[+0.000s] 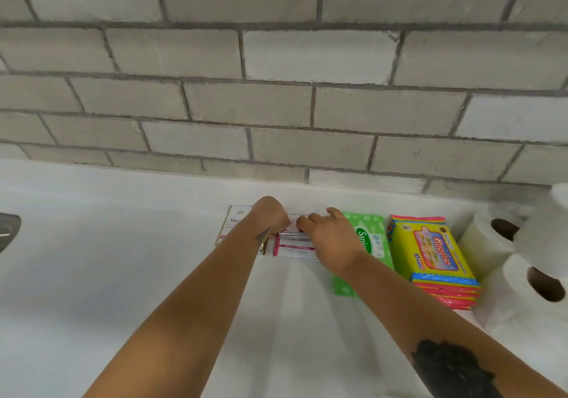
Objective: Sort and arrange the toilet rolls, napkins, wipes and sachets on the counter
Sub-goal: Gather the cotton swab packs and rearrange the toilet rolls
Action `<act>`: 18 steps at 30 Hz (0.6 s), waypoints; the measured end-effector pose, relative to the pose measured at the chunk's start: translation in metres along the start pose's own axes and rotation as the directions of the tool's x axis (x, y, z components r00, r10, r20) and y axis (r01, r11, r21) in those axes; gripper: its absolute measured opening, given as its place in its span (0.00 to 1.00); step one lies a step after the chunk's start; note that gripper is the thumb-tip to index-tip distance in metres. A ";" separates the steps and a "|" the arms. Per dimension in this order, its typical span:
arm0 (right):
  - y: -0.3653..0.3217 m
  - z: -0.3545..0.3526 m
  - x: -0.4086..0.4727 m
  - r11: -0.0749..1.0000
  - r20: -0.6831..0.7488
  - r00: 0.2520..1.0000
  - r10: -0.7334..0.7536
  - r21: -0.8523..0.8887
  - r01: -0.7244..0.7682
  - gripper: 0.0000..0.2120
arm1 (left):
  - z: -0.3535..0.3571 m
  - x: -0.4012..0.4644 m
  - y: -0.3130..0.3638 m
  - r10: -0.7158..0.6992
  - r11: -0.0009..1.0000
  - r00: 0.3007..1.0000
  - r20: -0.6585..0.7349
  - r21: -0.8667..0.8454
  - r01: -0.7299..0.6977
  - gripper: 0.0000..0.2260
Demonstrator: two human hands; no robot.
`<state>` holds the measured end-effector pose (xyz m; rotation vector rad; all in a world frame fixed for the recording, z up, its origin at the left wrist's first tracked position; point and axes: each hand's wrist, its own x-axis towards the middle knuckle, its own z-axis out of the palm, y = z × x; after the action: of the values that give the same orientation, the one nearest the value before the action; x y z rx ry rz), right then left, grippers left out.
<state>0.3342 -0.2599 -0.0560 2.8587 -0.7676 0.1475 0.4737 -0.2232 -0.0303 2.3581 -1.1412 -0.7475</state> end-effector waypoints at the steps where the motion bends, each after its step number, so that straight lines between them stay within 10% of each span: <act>1: -0.001 0.000 0.001 1.000 0.019 1.000 0.002 -0.015 -0.001 0.24 | 0.002 0.000 -0.001 0.017 0.999 1.000 -0.004 0.041 -0.017 0.12; 12: 0.002 0.001 0.009 0.994 0.230 0.973 0.006 0.105 -0.031 0.19 | -0.003 -0.016 -0.009 0.254 0.936 0.963 -0.093 0.273 -0.221 0.19; 18: 0.010 -0.003 0.011 0.995 0.181 0.978 0.103 -0.001 -0.104 0.16 | 0.013 -0.018 -0.015 0.325 0.660 0.939 0.116 0.683 -0.313 0.24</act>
<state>0.3385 -0.2735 -0.0497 2.8691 -0.9530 -0.0971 0.4653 -0.2022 -0.0436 2.5762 -2.0502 -0.1598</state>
